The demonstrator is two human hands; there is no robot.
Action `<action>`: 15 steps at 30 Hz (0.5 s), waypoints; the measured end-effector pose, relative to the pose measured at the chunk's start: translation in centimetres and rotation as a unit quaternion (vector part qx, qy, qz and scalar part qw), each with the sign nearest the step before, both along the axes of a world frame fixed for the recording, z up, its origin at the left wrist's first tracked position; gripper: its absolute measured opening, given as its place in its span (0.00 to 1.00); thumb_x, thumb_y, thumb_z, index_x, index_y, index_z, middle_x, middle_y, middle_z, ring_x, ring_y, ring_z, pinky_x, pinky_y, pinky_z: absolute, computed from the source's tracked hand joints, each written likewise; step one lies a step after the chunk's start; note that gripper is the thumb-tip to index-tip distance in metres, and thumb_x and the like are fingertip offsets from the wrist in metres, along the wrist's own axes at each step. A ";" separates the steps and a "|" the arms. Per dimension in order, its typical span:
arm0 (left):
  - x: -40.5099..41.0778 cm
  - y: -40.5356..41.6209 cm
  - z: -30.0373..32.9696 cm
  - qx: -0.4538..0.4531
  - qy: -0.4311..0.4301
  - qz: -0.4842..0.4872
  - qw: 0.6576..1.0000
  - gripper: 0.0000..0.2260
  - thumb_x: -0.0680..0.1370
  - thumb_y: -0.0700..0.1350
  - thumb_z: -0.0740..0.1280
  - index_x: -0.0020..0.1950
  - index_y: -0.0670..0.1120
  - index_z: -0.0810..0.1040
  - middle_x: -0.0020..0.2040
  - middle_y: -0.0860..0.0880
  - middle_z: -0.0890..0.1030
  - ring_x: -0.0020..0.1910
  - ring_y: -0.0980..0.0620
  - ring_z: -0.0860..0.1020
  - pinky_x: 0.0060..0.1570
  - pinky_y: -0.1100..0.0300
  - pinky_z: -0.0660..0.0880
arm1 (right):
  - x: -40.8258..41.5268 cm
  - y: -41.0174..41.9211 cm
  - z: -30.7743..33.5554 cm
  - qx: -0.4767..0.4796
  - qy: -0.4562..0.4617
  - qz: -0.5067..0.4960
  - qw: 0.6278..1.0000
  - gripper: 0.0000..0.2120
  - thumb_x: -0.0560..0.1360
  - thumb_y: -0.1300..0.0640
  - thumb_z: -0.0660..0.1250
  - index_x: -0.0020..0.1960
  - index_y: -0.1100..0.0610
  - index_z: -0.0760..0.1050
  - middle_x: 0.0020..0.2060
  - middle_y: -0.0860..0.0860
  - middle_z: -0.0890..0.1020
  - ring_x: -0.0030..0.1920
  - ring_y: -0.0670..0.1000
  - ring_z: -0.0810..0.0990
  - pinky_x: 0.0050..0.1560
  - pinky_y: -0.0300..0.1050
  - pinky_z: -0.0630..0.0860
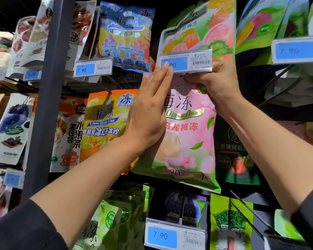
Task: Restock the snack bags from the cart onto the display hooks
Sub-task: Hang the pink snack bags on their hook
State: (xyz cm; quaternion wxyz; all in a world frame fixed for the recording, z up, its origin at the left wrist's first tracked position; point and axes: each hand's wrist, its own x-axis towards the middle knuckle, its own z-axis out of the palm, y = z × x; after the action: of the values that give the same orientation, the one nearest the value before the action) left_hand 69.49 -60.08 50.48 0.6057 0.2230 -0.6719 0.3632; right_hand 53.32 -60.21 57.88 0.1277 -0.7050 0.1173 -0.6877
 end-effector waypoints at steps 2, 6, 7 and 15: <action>0.0 -0.1 0.0 0.002 -0.001 -0.004 1.000 0.29 0.73 0.36 0.52 0.76 0.39 0.62 0.76 0.44 0.62 0.76 0.48 0.58 0.75 0.49 0.54 | -0.1 0.0 -0.1 0.004 0.002 0.009 1.000 0.16 0.63 0.72 0.74 0.50 0.65 0.82 0.47 0.60 0.85 0.50 0.58 0.84 0.56 0.55 0.79; -0.1 -0.1 0.1 0.007 -0.001 -0.014 1.000 0.28 0.74 0.39 0.50 0.76 0.39 0.62 0.76 0.44 0.62 0.76 0.47 0.59 0.76 0.52 0.50 | 0.0 0.4 0.6 -0.035 0.035 -0.052 0.997 0.16 0.61 0.69 0.75 0.47 0.59 0.84 0.45 0.55 0.86 0.48 0.56 0.85 0.53 0.57 0.80; -0.1 -0.2 0.1 0.006 0.001 -0.013 1.000 0.28 0.74 0.37 0.51 0.76 0.40 0.62 0.76 0.44 0.62 0.76 0.47 0.58 0.76 0.53 0.49 | 0.0 0.7 0.8 -0.044 0.048 -0.077 0.995 0.16 0.61 0.68 0.75 0.48 0.58 0.84 0.45 0.54 0.86 0.47 0.54 0.85 0.52 0.57 0.81; -0.3 0.1 0.2 0.007 0.008 -0.015 1.000 0.30 0.72 0.37 0.51 0.76 0.40 0.62 0.76 0.44 0.63 0.76 0.47 0.59 0.76 0.53 0.51 | -0.4 1.1 1.0 -0.013 0.065 -0.092 0.994 0.17 0.62 0.65 0.78 0.50 0.59 0.84 0.41 0.52 0.86 0.39 0.49 0.85 0.40 0.45 0.81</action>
State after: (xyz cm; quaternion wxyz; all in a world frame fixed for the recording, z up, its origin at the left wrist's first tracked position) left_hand 69.20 -60.03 50.71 0.6148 0.2198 -0.6727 0.3480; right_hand 52.90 -59.15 58.89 0.0465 -0.7357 0.1806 -0.6511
